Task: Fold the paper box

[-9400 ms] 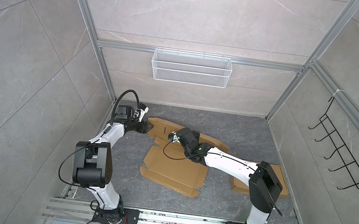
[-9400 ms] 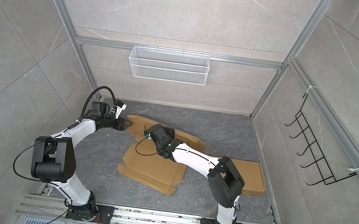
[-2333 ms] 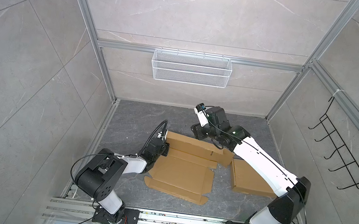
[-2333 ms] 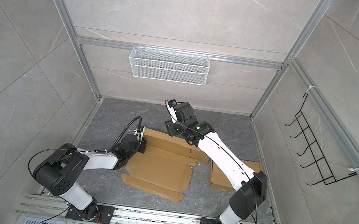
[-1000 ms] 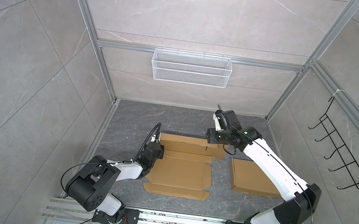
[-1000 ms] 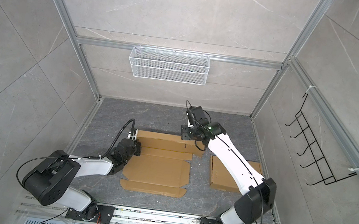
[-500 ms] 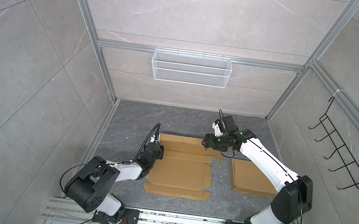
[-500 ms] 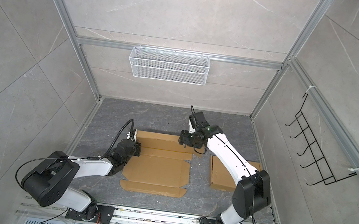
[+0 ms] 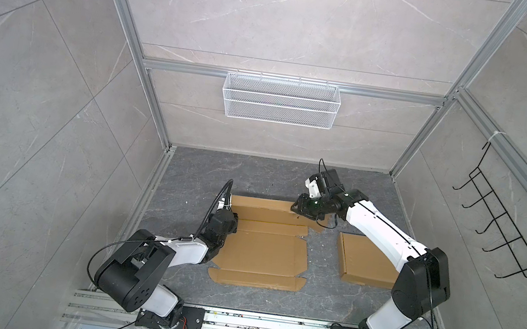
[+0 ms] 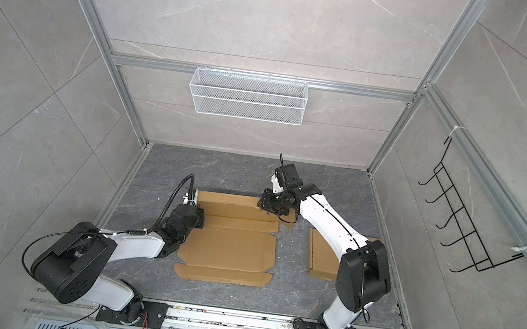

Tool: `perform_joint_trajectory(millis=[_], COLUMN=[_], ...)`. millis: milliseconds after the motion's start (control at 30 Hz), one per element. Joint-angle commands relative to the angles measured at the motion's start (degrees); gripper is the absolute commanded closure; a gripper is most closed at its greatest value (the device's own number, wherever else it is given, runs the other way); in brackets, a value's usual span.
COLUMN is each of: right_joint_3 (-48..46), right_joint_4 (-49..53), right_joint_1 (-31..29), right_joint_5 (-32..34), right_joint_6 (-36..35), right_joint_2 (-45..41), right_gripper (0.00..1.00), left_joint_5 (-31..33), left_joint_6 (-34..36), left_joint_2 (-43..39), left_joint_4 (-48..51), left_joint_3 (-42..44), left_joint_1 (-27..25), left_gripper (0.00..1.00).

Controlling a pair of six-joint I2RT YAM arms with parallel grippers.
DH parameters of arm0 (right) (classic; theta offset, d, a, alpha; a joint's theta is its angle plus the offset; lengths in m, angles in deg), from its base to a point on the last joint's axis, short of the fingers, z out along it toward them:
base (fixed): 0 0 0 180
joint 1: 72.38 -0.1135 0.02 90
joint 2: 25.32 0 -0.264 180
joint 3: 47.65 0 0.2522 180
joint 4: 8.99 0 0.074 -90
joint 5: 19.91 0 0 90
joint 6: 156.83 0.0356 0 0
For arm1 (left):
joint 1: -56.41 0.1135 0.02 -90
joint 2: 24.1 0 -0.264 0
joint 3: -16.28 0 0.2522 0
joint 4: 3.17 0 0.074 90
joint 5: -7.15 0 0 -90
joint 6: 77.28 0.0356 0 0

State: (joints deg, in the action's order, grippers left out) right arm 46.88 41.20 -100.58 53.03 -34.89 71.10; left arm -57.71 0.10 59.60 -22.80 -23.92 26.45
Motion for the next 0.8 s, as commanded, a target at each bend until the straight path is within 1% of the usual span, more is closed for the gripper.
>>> perform_joint_trajectory(millis=[0, 100, 133, 200, 267, 367, 433, 500, 567, 667, 700, 767], right_joint_3=[-1.33, -4.34, -5.84, -9.29, -12.73, -20.24, -26.44, -33.01, -36.77, -40.38, -41.15, -42.16], right_joint_4=[-0.82, -2.34, -2.85, -3.31, -3.34, -5.6, -9.51, -17.7, -22.78, -30.03, -32.35, -36.47], right_joint_1=[0.53, 3.35, 4.36, 6.45, 7.27, 7.28, 7.16, 5.91, 3.61, -0.08, -0.74, -1.12], right_joint_5=[-1.83, -2.85, -3.02, -2.98, -1.94, 2.43, 5.24, 6.18, 10.13, 16.5, 17.83, 18.42], right_joint_6=[-1.47, -3.37, -3.8, -4.94, -5.72, -4.61, -1.7, 1.37, 2.67, 3.78, 4.22, 4.83], right_joint_2=[-0.93, -5.71, -7.54, -11.38, -14.25, -18.29, -21.02, -22.98, -23.19, -21.65, -20.42, -17.63], right_gripper=[0.56, 0.46, 0.44, 0.42, 0.42, 0.43, 0.46, 0.49, 0.51, 0.5, 0.5, 0.5], left_joint_5=[1.37, 1.57, 2.96, 3.17, 3.08, 2.9, 2.53, 2.25, 2.37, 2.18, 2.15, 2.15], left_joint_6=[-1.9, -4.03, -4.53, -5.18, -5.57, -6.1, -6.41, -6.54, -6.5, -6.23, -6.15, -6.01], left_joint_2=[-1.3, -2.46, -2.78, -3.01, -2.95, -2.19, -1.77, -1.46, -0.86, 0.54, 0.92, 1.47], left_joint_4=[7.02, 10.47, 11.45, 13.56, 15.32, 20.22, 22.74, 22.51, 22.46, 24.56, 25.07, 25.3], left_joint_3=[0.6, 0.26, 0.03, -0.65, -1.53, -4.42, -6.08, -6.11, -6.4, -8.31, -8.9, -9.5], left_joint_1=[-0.39, -0.36, -0.37, -0.28, -0.33, -0.34, -0.32, -0.33, -0.32, -0.29, -0.35, -0.34], left_gripper=[1.0, 1.0, 1.0, 1.0, 1.0, 1.0, 1.0, 1.0, 1.0, 1.0, 1.0, 1.0])
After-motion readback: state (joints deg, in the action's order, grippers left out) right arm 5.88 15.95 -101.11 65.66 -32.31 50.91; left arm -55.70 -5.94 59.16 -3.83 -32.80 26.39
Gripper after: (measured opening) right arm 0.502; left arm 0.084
